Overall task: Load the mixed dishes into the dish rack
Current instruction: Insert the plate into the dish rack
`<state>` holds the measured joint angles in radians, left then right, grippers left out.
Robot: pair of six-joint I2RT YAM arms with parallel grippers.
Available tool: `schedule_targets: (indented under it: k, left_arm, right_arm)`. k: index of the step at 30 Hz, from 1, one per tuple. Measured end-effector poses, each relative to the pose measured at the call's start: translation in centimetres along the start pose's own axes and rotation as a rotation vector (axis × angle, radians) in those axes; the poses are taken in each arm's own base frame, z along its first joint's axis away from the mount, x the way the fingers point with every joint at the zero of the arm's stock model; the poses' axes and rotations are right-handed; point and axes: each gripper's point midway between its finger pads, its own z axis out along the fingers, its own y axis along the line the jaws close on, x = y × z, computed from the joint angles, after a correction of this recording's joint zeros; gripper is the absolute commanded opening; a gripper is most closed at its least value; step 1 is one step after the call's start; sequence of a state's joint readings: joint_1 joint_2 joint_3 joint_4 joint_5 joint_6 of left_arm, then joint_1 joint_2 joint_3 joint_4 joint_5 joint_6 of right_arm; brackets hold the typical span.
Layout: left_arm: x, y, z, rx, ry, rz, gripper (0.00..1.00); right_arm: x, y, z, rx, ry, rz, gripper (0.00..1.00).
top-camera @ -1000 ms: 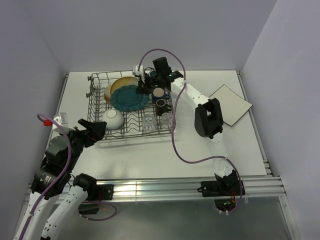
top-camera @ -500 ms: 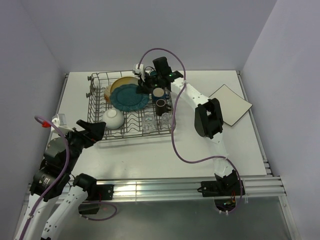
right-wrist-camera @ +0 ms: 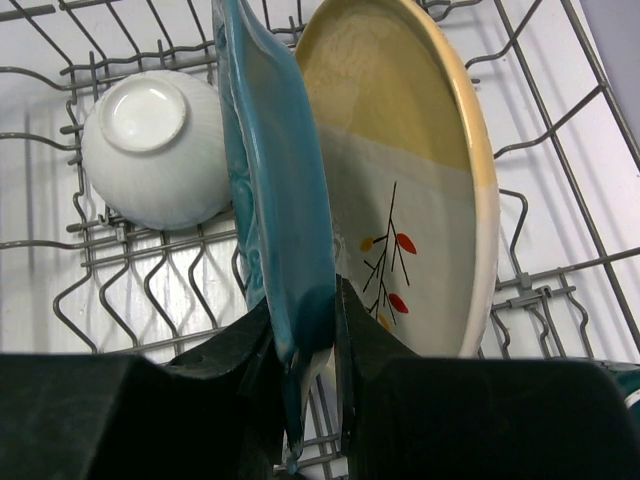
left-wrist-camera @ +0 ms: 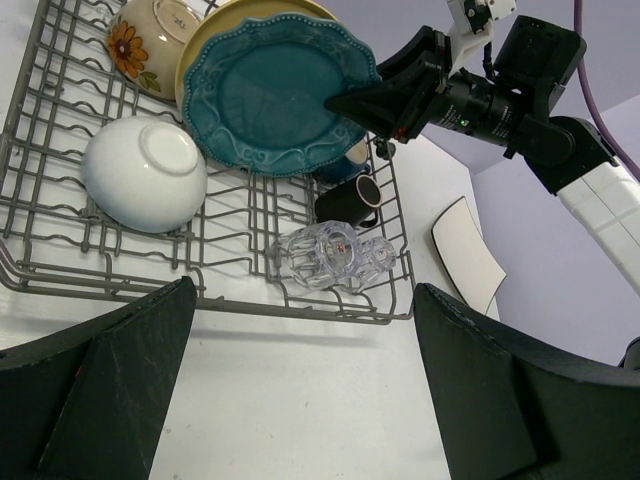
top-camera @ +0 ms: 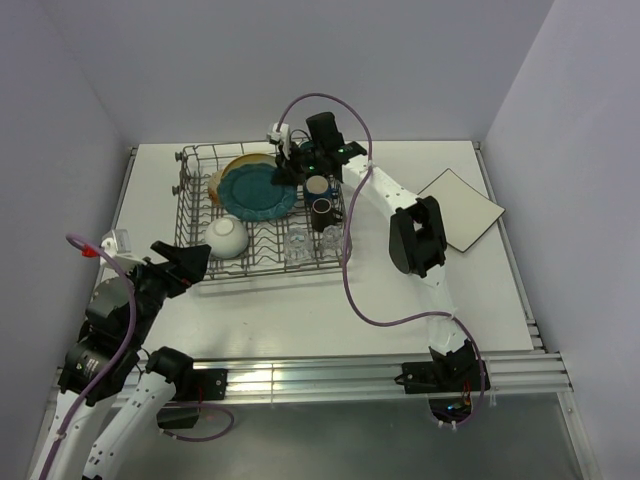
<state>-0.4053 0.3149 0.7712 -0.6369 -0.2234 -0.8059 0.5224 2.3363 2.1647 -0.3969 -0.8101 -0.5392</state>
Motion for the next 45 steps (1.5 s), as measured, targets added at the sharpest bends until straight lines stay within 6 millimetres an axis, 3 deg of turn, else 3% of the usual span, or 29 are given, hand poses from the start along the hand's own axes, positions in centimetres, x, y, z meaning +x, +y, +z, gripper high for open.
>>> schedule_targets:
  k: [25, 45]
  left_arm:
    - [0.1, 0.1, -0.1, -0.001, 0.001, 0.000, 0.97]
    - [0.5, 0.4, 0.1, -0.009, 0.009, 0.002, 0.97]
  right_arm:
    - [-1.7, -1.0, -1.7, -0.015, -0.077, 0.102, 0.00]
    - [-1.8, -0.7, -1.9, -0.034, -0.054, -0.041, 0.00]
